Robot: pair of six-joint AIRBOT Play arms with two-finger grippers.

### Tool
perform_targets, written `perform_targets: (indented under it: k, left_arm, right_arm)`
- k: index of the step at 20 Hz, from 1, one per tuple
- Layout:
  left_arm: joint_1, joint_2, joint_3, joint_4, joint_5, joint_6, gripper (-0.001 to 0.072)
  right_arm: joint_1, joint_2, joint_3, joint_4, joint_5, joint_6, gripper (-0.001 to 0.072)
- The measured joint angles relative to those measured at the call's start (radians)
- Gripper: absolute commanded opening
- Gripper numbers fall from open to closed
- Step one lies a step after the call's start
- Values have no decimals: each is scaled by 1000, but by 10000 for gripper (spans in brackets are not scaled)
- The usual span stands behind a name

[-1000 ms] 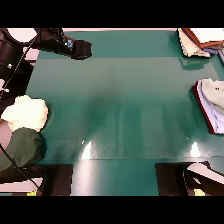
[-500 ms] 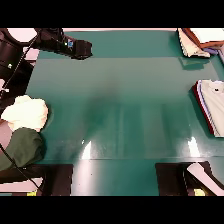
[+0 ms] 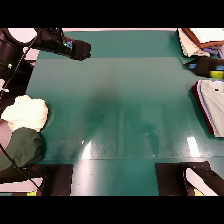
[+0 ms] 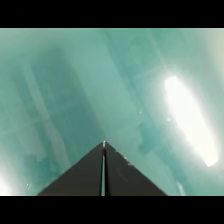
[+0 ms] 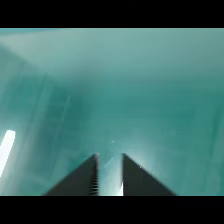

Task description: Fold the shirts.

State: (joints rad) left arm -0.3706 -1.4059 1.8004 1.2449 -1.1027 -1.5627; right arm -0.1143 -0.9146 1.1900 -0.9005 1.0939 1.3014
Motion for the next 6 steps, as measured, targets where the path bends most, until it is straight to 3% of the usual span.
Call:
perform_targets:
  k: [6]
  left_arm:
    - [0,0,0,1,88,0,24]
  right_arm:
    - [264,2,0,-113,-29,0,15]
